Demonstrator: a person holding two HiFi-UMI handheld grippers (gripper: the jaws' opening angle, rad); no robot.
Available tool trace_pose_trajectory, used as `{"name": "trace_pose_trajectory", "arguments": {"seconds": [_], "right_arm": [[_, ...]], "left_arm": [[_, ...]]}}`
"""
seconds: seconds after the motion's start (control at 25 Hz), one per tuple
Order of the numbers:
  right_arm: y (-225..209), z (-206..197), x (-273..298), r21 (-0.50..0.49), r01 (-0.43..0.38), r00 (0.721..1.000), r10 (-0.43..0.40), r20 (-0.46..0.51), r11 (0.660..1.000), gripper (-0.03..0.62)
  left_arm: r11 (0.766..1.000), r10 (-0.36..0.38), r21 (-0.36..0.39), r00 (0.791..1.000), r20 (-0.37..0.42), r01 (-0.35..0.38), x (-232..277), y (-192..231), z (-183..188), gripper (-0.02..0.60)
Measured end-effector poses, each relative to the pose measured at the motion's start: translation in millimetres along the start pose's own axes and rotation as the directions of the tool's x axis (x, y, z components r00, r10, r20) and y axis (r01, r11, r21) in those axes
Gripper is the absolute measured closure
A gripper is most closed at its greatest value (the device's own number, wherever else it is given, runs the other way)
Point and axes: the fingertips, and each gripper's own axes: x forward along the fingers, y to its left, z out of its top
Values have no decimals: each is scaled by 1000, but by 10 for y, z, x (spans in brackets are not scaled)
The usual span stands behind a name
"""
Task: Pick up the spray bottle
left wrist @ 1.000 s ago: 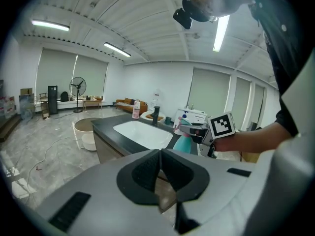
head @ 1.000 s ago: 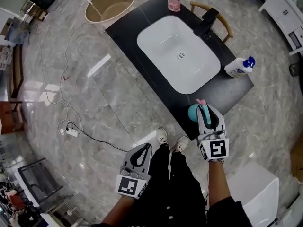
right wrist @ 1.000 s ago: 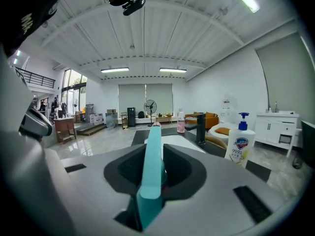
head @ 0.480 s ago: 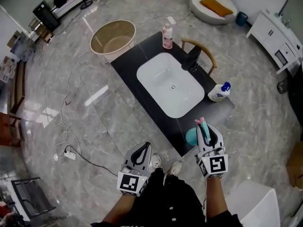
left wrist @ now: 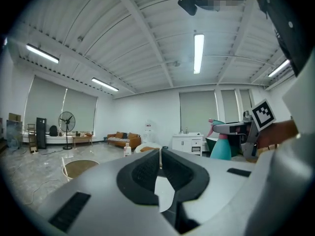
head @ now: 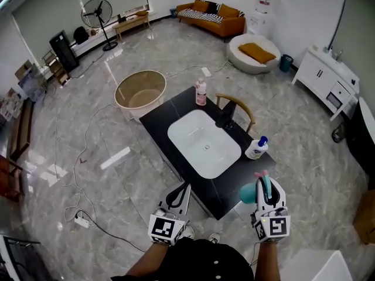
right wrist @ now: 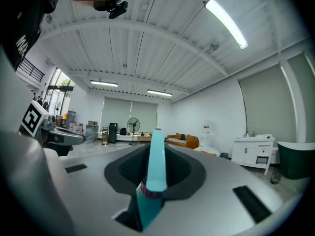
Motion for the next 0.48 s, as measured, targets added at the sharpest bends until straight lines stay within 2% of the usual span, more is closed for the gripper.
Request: {"name": "trace_pose_trajectory", "arguments": {"seconds": [0.16, 0.48], "right_arm": [[-63, 14, -89, 4, 21, 1000, -21, 11, 1000, 525], [32, 13, -85, -9, -1, 1000, 1, 14, 1000, 526]], "left_arm": [[1000, -12, 16, 1000, 9, 11, 29, -23, 65, 563], [999, -23, 35, 1000, 14, 23, 46, -49, 89, 563]]}}
